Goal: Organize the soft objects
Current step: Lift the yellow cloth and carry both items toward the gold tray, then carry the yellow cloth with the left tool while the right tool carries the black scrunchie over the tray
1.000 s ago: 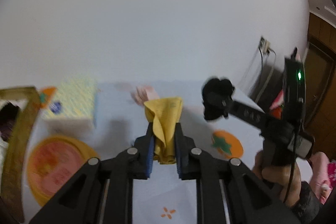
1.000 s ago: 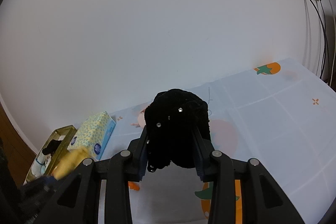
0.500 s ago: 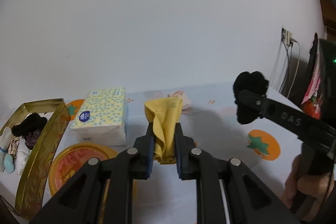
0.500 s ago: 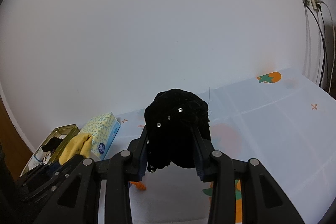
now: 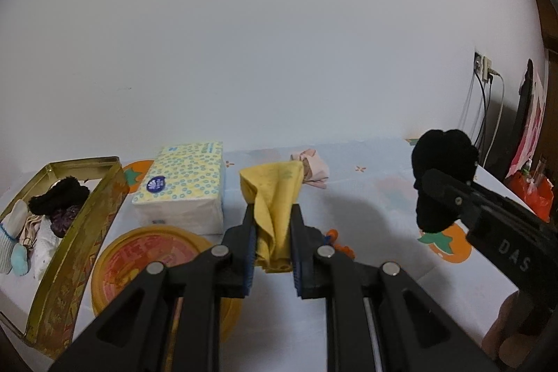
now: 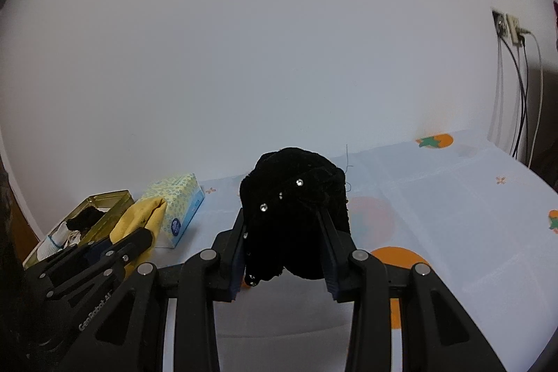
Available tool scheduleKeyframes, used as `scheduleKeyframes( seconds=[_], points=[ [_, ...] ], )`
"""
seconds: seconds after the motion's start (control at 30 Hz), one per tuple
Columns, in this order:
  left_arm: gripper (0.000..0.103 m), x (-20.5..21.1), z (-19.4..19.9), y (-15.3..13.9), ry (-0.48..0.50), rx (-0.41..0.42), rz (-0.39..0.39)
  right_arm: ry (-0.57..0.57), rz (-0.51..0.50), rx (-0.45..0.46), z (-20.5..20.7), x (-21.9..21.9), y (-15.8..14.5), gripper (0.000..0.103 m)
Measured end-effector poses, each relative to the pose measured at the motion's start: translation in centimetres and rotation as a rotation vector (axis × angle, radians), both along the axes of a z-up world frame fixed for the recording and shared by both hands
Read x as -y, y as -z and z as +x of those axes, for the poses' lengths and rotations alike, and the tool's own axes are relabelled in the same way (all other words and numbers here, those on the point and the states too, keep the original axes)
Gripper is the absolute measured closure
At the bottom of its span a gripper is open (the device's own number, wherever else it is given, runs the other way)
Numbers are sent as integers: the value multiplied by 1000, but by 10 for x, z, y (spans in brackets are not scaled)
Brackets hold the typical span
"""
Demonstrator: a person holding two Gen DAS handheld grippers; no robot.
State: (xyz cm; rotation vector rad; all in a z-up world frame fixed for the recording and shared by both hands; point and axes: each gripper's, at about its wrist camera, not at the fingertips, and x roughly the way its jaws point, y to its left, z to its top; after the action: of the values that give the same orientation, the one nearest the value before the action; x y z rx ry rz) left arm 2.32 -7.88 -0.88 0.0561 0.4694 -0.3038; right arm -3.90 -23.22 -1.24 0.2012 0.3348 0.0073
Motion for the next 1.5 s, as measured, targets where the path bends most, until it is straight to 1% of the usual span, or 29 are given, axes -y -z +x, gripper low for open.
scheduleKeyframes(
  seconds=[0.17,0.5,0.73,1.0,1.17,1.3,1.5],
  points=[
    [88,-3,-4,-2,-1,7,-7,3,-27,27,-13,-10,-2,63],
    [88,-13,-15,-3,9,18,-28,16,-41,61,-26,-21,-4,63],
    [88,-21,-23,-4,23,31,-27,9,-56,72,-33,-28,-5,63],
    [88,-34,-33,-5,26,39,-28,-34,-52,75,-44,-50,-5,63],
    [88,-43,-39,-9,19,57,-20,-66,-67,90,-50,-68,-7,63],
    [88,-53,-40,-13,8,66,-33,-84,-78,98,-52,-78,-8,63],
    [88,-67,-41,-18,-3,70,-55,-101,-62,113,-50,-93,-9,63]
  ],
)
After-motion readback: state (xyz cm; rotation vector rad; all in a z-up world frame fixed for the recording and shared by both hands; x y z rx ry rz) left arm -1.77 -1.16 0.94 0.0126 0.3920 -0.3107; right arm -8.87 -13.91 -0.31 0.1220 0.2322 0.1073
